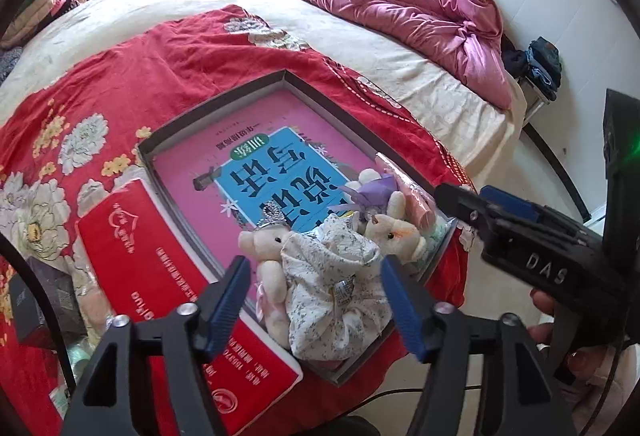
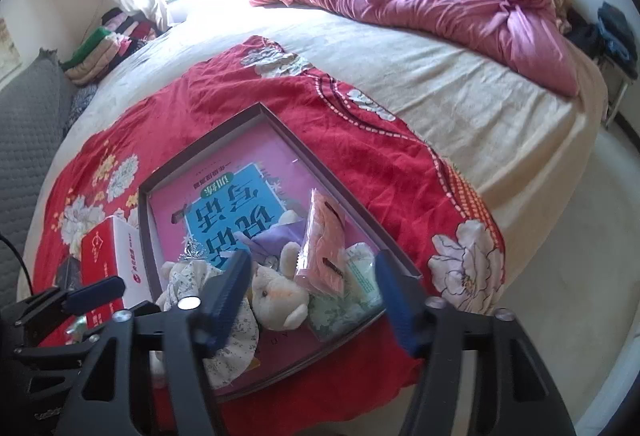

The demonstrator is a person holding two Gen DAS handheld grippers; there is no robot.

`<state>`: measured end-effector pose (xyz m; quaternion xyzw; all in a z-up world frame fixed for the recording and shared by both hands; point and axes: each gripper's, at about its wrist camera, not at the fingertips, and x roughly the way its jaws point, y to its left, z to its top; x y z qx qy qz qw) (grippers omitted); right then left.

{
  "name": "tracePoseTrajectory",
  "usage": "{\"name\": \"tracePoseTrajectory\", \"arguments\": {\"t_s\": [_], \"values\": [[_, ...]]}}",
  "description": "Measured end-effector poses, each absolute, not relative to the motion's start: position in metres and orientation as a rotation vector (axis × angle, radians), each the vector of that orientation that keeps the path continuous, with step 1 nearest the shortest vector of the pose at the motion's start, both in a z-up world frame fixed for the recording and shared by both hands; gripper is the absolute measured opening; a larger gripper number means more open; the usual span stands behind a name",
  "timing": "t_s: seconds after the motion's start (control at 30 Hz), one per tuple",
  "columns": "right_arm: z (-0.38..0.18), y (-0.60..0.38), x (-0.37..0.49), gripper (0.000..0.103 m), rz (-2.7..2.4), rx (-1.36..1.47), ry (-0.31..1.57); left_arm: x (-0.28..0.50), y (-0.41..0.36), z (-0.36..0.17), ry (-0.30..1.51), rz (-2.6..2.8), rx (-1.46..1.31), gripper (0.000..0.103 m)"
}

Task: Organize soft objects
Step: 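Withdraw both open tools from the tray toward the remaining items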

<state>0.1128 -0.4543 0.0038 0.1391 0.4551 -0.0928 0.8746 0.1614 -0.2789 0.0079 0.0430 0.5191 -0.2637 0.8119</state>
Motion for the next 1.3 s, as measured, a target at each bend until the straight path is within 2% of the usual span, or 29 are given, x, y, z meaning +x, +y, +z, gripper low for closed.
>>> {"name": "tracePoseTrajectory", "arguments": {"t_s": [0.03,0.33,0.7,1.3], "values": [[0.006,-0.455,0.112,0.070,-0.192,0.296,0.943,0.160,-0.278,0.010,1.102,-0.559,0.098,0.075],[0.031,-0.449,0.102,0.073,-0.189,0.306,0.901,0.150,-0.259,0.028,1.074,-0.530,0.093,0.079],[0.081,-0.408,0.092,0.073,-0.075,0.327,0.822,0.138,-0.214,0.056,1.029,-0.454,0.064,0.080],[0.113,-0.339,0.081,0.074,0.110,0.334,0.803,0.118,-0.104,0.093,0.973,-0.292,-0.038,0.080]]}}
